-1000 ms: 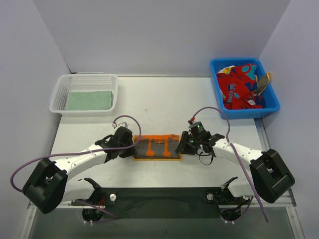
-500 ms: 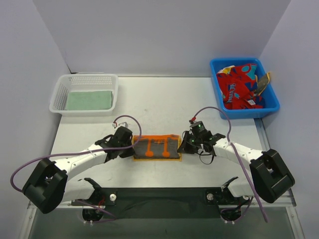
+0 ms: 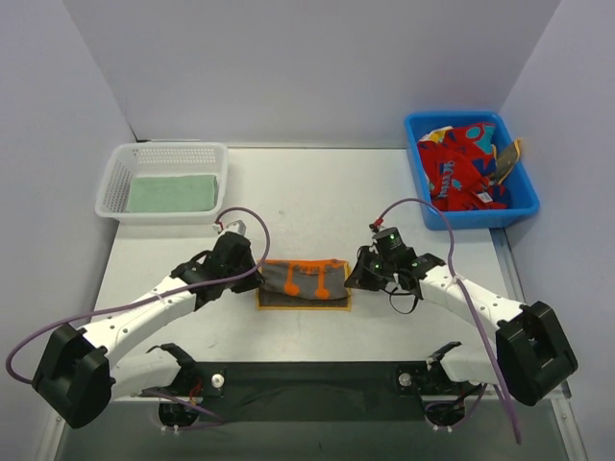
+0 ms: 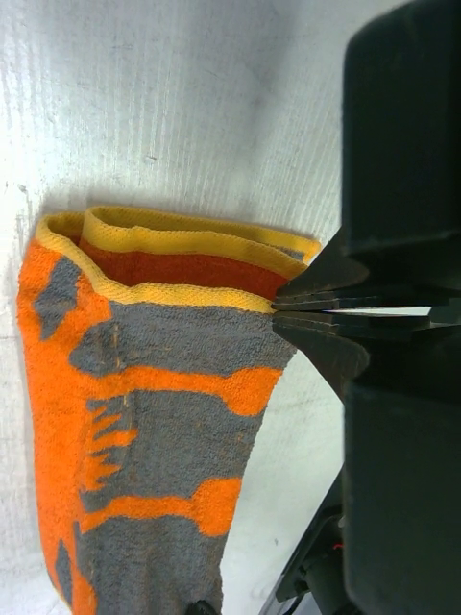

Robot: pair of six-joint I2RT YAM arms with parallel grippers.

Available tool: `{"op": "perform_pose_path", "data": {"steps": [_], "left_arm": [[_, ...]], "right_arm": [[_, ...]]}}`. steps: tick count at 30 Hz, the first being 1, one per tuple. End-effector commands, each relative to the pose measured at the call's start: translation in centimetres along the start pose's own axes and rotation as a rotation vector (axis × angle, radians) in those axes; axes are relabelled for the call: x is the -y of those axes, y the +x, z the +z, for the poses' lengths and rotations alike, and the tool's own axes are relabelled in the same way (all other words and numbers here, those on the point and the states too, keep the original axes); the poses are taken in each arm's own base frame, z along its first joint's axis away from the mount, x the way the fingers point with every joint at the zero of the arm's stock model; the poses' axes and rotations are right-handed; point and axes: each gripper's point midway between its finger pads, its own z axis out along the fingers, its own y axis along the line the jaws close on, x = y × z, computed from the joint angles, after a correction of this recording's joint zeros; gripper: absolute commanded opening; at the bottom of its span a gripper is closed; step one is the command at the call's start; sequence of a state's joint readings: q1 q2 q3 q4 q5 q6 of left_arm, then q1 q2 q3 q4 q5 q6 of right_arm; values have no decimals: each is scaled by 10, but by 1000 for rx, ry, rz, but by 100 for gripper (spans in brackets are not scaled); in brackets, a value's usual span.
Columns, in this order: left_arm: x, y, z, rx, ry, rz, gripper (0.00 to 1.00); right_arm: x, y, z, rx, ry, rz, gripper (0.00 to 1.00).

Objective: Fold and stack the towels
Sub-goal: Smooth out wrinkles on the folded towel

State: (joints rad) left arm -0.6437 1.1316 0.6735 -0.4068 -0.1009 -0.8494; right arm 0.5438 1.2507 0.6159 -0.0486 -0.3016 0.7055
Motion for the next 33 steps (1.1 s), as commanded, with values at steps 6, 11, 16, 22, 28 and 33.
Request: {"op": "perform_pose_path", "data": {"steps": [6, 11, 16, 22, 28, 33], "left_arm": [[-4, 15, -6, -58, 15, -23, 0], [-22, 37, 7, -103, -9, -37, 1], [-41, 54, 20, -139, -71, -36, 3], [-36, 52, 15, -144, -57, -25, 61], [-9, 7, -23, 21, 24, -44, 74], [22, -23, -31, 117, 121, -84, 63]], "right_arm": [[-3, 1, -13, -2, 1, 1, 0], [11, 15, -3, -55, 42, 14, 0], [22, 27, 8, -109, 79, 27, 0], [16, 17, -1, -47, 63, 6, 26], [-27, -30, -31, 190, -59, -10, 57], [-73, -59, -33, 345, -253, 28, 64]]}}
